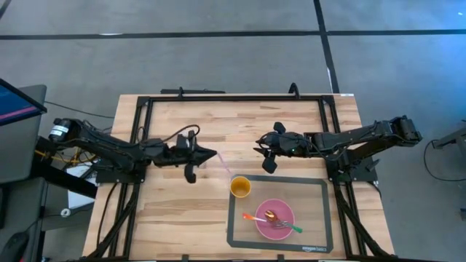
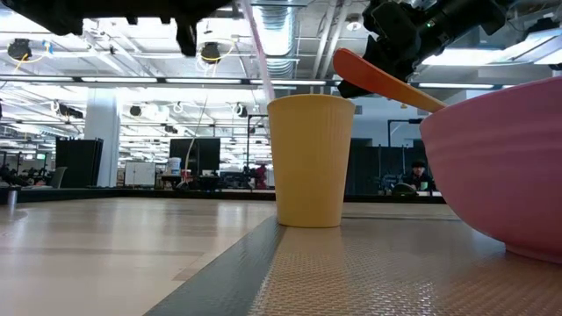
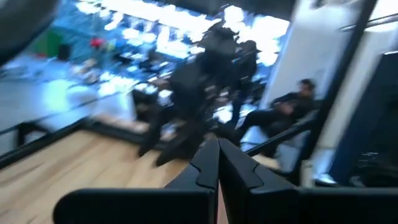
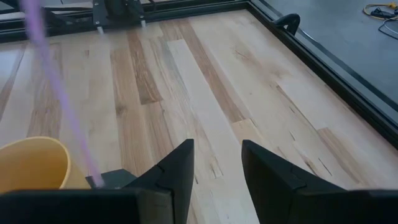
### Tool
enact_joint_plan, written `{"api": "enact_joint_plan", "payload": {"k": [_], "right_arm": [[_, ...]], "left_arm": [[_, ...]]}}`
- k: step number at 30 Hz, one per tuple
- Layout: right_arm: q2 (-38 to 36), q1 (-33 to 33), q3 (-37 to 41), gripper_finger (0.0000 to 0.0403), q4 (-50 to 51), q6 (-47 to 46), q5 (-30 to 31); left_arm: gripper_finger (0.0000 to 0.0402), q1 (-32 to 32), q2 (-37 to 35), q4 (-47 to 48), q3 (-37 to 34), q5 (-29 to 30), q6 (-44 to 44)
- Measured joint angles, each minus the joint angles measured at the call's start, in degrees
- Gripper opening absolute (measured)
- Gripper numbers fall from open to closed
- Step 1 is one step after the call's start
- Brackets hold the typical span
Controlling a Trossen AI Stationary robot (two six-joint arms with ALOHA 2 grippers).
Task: Pick & Place Utensil
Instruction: Put the pink straw in the yellow cup
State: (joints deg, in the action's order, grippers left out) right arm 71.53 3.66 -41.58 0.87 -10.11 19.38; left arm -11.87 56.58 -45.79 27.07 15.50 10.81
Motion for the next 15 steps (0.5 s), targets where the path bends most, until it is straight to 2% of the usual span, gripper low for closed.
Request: {"api": "enact_joint_plan", "payload": {"k": [7,15], "right_arm": [[0.0,0.0,0.0,0.0128,0.0,0.0,0.0],[0.0,0.0,0.0,0.0127,0.0,0.0,0.0]], "left_arm": [[0.0005,-2.0,0.0,-8.9,0.0,-7.9,-3.4],[0.0005,-3.3,0.0,-11.1,0.5,-9.6,-4.6]]}}
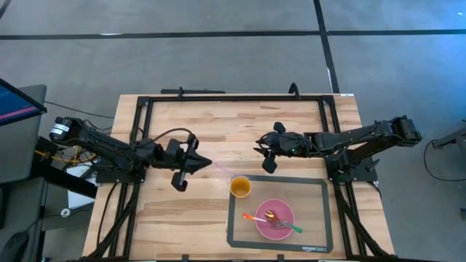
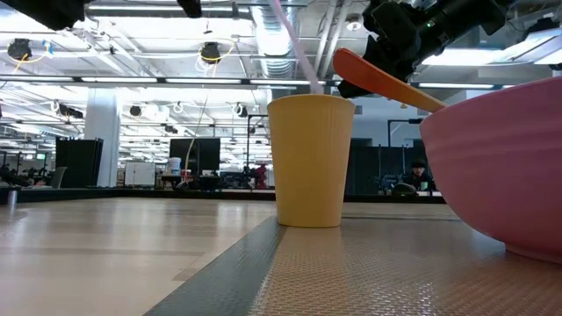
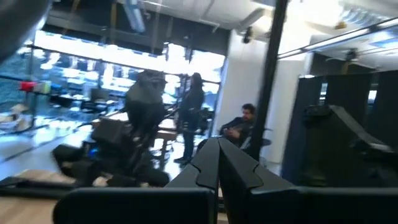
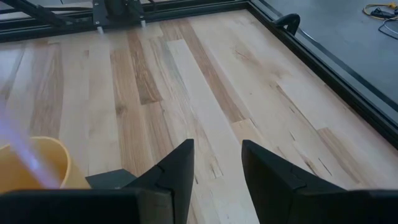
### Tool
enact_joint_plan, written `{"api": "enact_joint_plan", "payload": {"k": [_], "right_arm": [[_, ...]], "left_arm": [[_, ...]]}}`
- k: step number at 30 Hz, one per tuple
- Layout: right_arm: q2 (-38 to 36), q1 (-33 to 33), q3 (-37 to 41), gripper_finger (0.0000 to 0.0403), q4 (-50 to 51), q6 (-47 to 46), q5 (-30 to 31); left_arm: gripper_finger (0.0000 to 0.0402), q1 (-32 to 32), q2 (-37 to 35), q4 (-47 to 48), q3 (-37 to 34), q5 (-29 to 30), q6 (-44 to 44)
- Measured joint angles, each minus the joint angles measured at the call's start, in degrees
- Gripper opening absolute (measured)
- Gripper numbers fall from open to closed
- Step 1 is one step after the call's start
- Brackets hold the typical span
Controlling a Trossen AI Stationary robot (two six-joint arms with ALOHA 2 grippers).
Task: Pick & Place Utensil
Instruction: Put the pink straw in the yellow cup
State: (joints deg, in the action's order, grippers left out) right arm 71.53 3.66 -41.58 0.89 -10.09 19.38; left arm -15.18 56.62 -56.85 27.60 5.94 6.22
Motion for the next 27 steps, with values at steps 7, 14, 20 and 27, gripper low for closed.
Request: {"api": "enact_joint_plan", "payload": {"k": [7,14,20,27], "right_arm": [[0.0,0.0,0.0,0.0127,0.0,0.0,0.0],[0.0,0.0,0.0,0.0127,0.0,0.0,0.0],[0.0,0.0,0.0,0.0127,0.0,0.0,0.0],[0.0,0.0,0.0,0.0127,0.0,0.0,0.0]], "left_arm": [[0.0005,0.0,0.0,-0.3,2.5,-6.9,0.0],[0.0005,0.0,0.0,1.2,2.5,-6.9,0.0],[0.0005,0.0,0.0,1.5,2.5,-6.2,-0.2],[0.0005,0.3,-0.1,1.5,2.5,-3.1,-4.2]]}}
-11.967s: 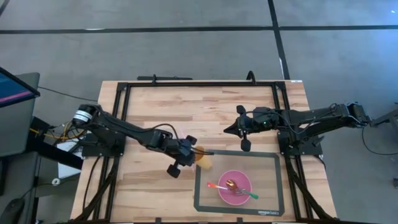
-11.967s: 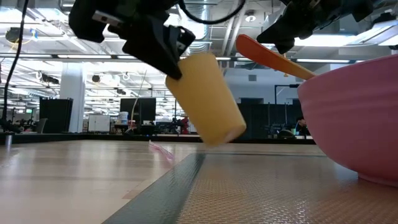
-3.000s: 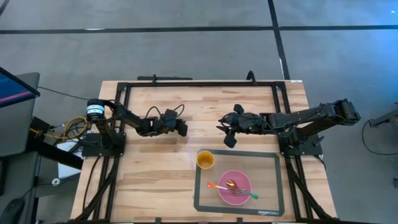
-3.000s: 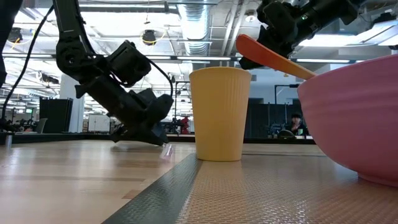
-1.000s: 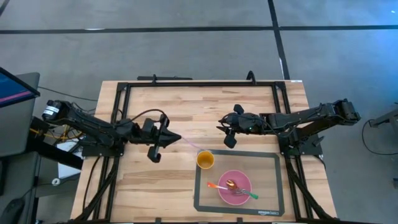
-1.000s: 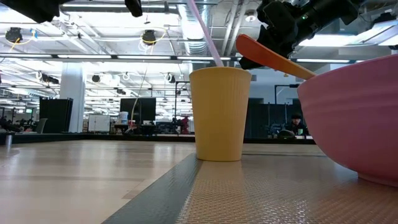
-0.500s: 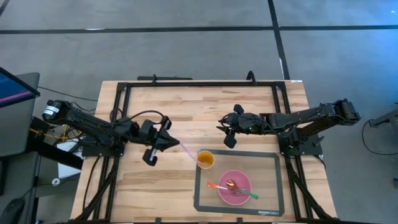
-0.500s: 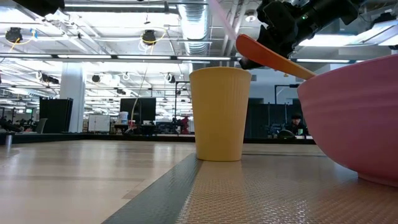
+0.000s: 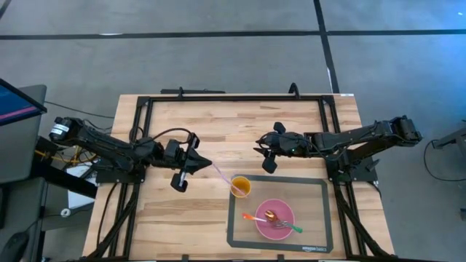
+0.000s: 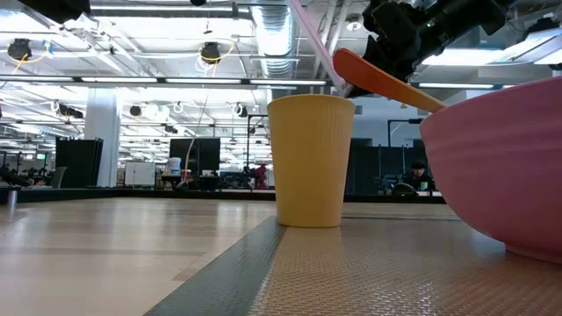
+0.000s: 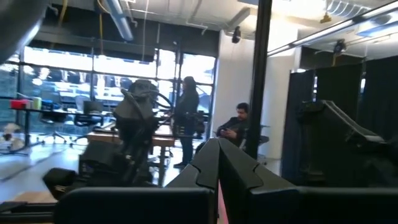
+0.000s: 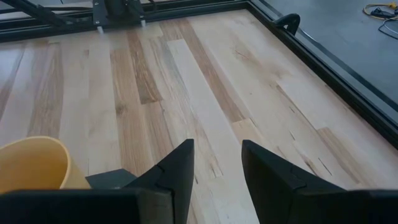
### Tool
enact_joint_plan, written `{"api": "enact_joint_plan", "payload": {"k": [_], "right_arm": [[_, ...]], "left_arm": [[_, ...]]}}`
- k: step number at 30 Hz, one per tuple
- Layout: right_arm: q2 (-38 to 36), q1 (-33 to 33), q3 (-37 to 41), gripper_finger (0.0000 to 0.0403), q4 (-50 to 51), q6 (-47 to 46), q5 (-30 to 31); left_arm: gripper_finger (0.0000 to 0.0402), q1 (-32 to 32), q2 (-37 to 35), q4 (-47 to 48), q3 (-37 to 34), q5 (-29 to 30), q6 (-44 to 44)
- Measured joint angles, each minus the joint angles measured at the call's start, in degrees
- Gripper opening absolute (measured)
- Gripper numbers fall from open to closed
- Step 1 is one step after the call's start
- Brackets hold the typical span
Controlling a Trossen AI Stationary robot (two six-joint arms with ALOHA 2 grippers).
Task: Pick & Place Utensil
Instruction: Put the pink straw in the yellow cup
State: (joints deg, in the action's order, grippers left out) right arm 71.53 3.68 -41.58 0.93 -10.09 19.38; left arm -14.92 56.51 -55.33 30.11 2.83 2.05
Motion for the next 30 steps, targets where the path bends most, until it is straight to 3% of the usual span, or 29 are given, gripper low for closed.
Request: {"api": "enact_joint_plan", "payload": {"k": [11,19,30], "right_arm": [[0.0,0.0,0.0,0.0127,0.2,0.0,0.0],[0.0,0.0,0.0,0.0127,0.4,0.0,0.0],[0.0,0.0,0.0,0.0127,0.4,0.0,0.0]], "left_arm": [[0.0005,2.3,-1.0,0.6,0.0,0.2,-0.3],[0.0005,2.6,-0.8,12.0,0.0,0.2,0.4],[0.0005,2.6,-5.3,8.5,0.0,0.1,-0.4]]}}
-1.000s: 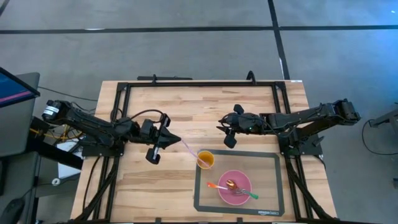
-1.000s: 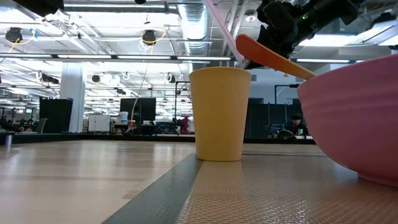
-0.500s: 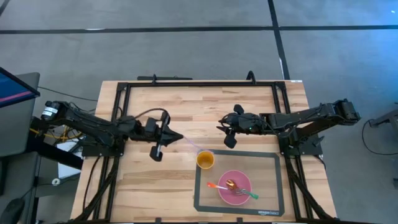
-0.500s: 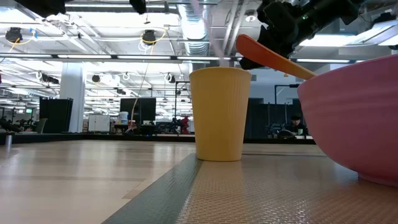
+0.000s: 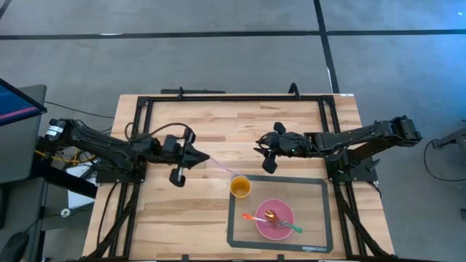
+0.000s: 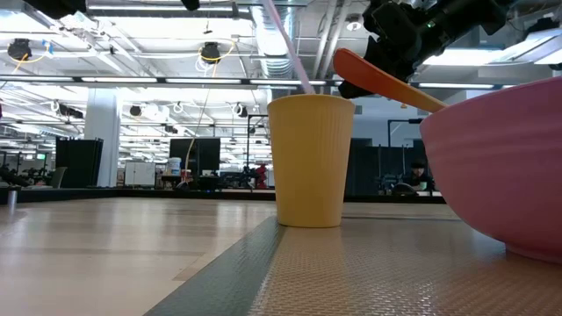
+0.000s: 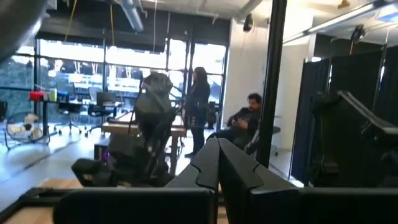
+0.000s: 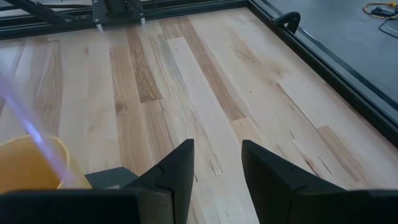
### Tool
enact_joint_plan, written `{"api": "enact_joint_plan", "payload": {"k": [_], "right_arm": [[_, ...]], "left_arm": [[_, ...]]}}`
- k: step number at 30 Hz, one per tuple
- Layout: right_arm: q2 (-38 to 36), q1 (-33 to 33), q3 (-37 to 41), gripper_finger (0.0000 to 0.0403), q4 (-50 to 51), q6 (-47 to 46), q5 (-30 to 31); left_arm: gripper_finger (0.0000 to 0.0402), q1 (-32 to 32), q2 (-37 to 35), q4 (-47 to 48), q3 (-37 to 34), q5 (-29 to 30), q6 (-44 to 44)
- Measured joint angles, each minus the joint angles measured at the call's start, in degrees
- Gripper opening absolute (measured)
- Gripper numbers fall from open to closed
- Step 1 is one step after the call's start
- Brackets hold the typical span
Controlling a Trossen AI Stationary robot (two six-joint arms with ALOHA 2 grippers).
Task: Pick & Place Utensil
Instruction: Put the pink straw in the yellow cup
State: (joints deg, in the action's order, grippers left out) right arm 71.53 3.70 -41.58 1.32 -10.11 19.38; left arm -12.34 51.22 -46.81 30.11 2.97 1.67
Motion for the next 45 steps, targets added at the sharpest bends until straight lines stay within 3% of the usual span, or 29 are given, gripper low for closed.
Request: {"api": "enact_joint_plan", "payload": {"k": [8,27,31,45], "right_arm": [[0.0,0.0,0.0,0.0127,0.0,0.0,0.0],[0.0,0.0,0.0,0.0127,0.0,0.0,0.0],[0.0,0.0,0.0,0.0127,0.0,0.0,0.0],[0.0,0.0,0.0,0.0127,0.0,0.0,0.0]], "left_arm": [[0.0005,0.0,-1.4,1.6,0.0,-3.7,4.7],[0.0005,0.0,-4.2,5.5,0.0,-3.7,6.3],[0.0005,0.0,-2.2,9.4,0.0,-3.2,6.3],[0.0015,0.0,11.6,9.4,0.0,-3.6,6.1]]}}
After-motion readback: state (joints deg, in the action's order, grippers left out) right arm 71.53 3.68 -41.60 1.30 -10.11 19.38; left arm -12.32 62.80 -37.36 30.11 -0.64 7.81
